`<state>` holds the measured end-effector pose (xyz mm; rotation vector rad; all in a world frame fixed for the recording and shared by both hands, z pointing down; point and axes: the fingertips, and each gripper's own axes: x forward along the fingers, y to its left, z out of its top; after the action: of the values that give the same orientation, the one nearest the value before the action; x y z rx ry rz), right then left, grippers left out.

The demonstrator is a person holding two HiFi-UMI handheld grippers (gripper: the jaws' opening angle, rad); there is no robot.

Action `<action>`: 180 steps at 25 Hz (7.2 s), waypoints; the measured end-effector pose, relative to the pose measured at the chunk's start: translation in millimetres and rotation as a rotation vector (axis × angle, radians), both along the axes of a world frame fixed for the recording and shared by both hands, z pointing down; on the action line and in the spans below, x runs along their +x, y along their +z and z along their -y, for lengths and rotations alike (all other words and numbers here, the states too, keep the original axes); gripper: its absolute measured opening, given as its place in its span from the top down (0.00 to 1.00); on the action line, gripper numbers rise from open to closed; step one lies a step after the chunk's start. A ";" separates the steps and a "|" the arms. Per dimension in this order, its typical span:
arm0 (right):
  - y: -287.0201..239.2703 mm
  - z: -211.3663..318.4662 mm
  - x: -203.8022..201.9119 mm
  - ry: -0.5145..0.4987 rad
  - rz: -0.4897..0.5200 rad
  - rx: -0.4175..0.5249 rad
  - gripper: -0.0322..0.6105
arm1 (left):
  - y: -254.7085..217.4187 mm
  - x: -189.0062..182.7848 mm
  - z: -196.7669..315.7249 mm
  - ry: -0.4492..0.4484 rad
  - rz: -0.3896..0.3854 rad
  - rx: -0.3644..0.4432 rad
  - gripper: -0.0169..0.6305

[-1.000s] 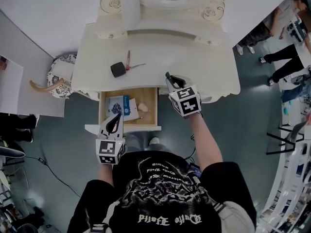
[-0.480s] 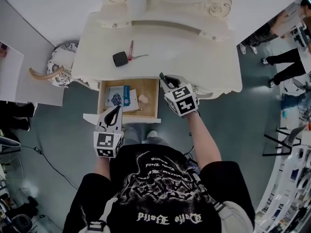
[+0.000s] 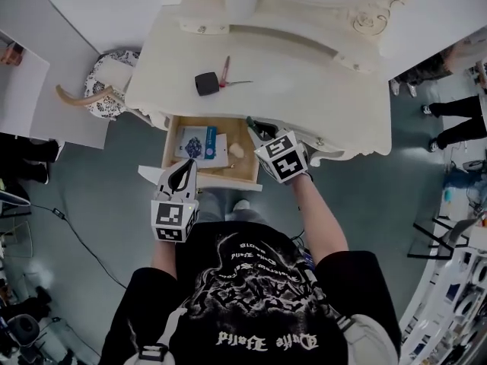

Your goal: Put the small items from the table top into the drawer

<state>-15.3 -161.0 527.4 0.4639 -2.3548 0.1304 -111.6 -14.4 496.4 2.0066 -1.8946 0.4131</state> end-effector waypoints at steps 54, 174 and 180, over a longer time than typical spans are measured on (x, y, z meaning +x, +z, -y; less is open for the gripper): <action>108.5 -86.7 -170.2 -0.478 -0.186 -0.175 0.85 | 19.4 -125.6 -26.0 -0.310 -0.035 -0.074 0.95; -57.4 -50.2 68.3 0.201 0.319 0.039 0.80 | -33.3 18.9 41.2 0.066 -0.097 0.098 0.95; -63.2 -47.9 73.0 0.217 0.330 0.064 0.88 | -35.4 20.9 41.0 0.066 -0.097 0.105 0.95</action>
<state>57.6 -113.1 464.2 0.7808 -2.6292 0.2489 -90.7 -55.4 461.0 2.1207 -1.8310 0.2331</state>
